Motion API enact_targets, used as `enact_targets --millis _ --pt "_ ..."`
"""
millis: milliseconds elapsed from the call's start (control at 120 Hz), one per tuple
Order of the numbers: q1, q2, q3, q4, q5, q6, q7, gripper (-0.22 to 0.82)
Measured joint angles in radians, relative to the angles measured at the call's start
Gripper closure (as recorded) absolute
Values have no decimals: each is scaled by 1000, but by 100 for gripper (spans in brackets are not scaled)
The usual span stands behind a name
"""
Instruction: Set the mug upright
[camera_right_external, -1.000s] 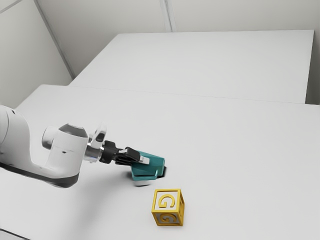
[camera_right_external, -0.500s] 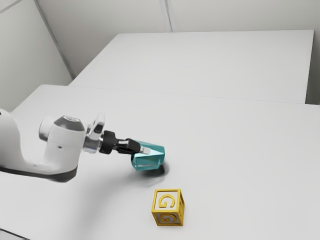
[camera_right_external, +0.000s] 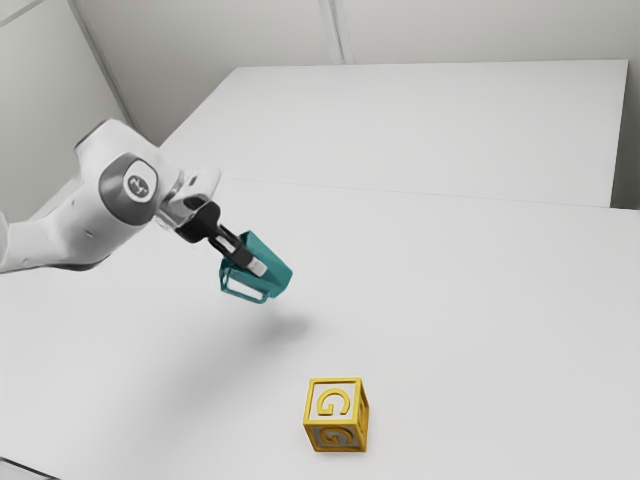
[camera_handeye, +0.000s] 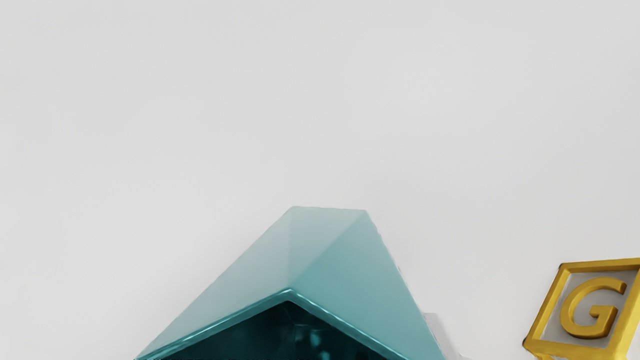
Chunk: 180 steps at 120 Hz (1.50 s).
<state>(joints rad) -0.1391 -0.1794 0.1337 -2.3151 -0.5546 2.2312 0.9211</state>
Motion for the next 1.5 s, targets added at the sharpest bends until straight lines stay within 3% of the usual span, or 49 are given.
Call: enact_targets --millis 233,558,1017,1500 --pt "3 0 -12 49 329 -130 -218 78" --pt "17 3 -60 41 580 -173 -487 78" --pt "17 40 -71 7 728 -80 -771 78" --pt "15 93 -72 -7 743 -28 -924 78"
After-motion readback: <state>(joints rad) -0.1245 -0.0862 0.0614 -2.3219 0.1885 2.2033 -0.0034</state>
